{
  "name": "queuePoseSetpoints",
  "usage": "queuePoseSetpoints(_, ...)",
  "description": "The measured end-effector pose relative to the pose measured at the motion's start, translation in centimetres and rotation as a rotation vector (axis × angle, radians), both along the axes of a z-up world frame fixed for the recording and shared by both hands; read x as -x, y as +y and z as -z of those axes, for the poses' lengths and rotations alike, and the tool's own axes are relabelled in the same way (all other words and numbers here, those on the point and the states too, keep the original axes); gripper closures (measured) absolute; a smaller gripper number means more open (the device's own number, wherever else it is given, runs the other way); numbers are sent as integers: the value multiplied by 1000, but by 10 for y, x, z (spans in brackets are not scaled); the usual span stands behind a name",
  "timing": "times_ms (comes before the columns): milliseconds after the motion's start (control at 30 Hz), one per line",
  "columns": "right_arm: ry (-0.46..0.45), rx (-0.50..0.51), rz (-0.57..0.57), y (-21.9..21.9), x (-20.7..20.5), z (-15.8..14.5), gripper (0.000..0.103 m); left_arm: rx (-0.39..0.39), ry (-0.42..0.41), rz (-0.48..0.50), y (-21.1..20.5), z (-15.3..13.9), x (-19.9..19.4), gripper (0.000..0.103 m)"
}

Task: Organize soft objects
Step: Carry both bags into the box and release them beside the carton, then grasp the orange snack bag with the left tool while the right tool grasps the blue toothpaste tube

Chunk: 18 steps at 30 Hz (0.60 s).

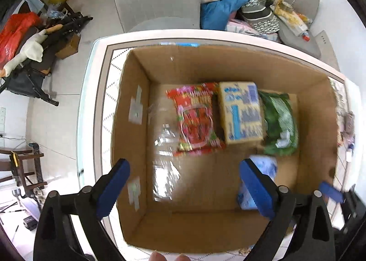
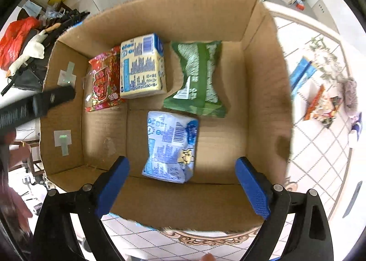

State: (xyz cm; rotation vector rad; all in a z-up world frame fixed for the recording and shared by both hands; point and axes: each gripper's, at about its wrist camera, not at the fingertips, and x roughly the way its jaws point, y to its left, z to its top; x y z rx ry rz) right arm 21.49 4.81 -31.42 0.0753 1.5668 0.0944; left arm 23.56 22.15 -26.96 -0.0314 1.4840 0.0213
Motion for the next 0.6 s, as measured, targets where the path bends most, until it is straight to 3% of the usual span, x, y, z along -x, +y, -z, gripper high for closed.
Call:
queuePoseSetpoints(333,-129,29,-57,-17,40,-61,7,-26,-114,-3,-12,-41,76,4)
queuePoseSetpoints(600,-167,-30,-82,-29,70,-89,7,-2,-155,-27,-29,-72,104,4)
